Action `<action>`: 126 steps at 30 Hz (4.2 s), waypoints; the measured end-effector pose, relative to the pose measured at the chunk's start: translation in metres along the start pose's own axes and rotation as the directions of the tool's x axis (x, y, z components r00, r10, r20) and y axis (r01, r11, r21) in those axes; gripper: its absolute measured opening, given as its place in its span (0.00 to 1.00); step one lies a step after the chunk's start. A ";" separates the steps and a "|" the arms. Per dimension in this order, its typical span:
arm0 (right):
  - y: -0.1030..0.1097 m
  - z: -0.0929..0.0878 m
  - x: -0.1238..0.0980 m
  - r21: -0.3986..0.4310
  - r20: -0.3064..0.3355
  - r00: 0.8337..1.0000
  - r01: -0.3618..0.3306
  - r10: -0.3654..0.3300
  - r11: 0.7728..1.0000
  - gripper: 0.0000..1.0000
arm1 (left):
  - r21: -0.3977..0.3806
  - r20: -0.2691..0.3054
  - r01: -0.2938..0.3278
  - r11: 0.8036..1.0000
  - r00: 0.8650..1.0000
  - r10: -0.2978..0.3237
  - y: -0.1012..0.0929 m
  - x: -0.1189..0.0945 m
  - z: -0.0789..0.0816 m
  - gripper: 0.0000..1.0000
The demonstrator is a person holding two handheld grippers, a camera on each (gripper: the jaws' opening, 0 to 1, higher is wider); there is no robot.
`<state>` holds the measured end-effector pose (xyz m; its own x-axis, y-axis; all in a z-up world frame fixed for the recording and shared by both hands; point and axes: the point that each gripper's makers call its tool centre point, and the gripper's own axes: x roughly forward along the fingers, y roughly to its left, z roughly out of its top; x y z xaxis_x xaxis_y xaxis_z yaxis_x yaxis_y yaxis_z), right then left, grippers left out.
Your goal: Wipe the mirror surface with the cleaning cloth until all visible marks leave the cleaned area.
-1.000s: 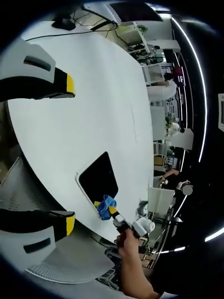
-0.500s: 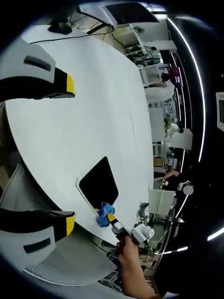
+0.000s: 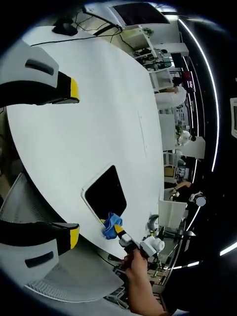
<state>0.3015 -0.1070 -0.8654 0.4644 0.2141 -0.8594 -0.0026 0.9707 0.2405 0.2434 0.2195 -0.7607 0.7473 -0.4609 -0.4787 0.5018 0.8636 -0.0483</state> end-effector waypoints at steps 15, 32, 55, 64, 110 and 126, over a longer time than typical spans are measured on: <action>0.034 -0.001 0.011 -0.010 -0.014 1.000 -0.028 0.027 1.000 0.00 | -0.008 0.003 -0.002 1.000 1.000 0.002 0.004 0.001 0.001 0.99; 0.063 -0.001 0.023 -0.030 -0.025 0.999 -0.040 0.039 0.999 0.00 | -0.026 0.019 0.020 0.999 1.000 -0.019 0.004 0.008 0.002 0.99; 0.128 -0.006 0.036 -0.079 -0.062 0.995 -0.081 0.076 0.994 0.00 | -0.032 -0.045 0.073 0.997 0.996 -0.074 0.001 0.015 -0.012 0.99; 0.152 -0.008 0.043 -0.099 -0.079 0.992 -0.110 0.103 0.989 0.00 | -0.056 -0.027 0.084 0.995 0.996 -0.086 0.001 0.006 -0.005 0.99; 0.159 0.043 0.069 -0.221 -0.078 0.994 -0.096 0.081 0.971 0.00 | -0.063 -0.071 0.081 0.995 0.994 -0.085 -0.001 0.008 -0.013 0.99; 0.165 0.081 0.095 -0.256 -0.070 0.995 -0.088 0.072 0.963 0.00 | -0.062 -0.086 0.089 0.994 0.992 -0.094 -0.005 0.012 -0.016 0.99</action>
<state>0.4171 0.0644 -0.8713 0.3997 0.2908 -0.8693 -0.2700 0.9436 0.1915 0.2423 0.2127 -0.7804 0.6565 -0.5208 -0.5457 0.5382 0.8303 -0.1449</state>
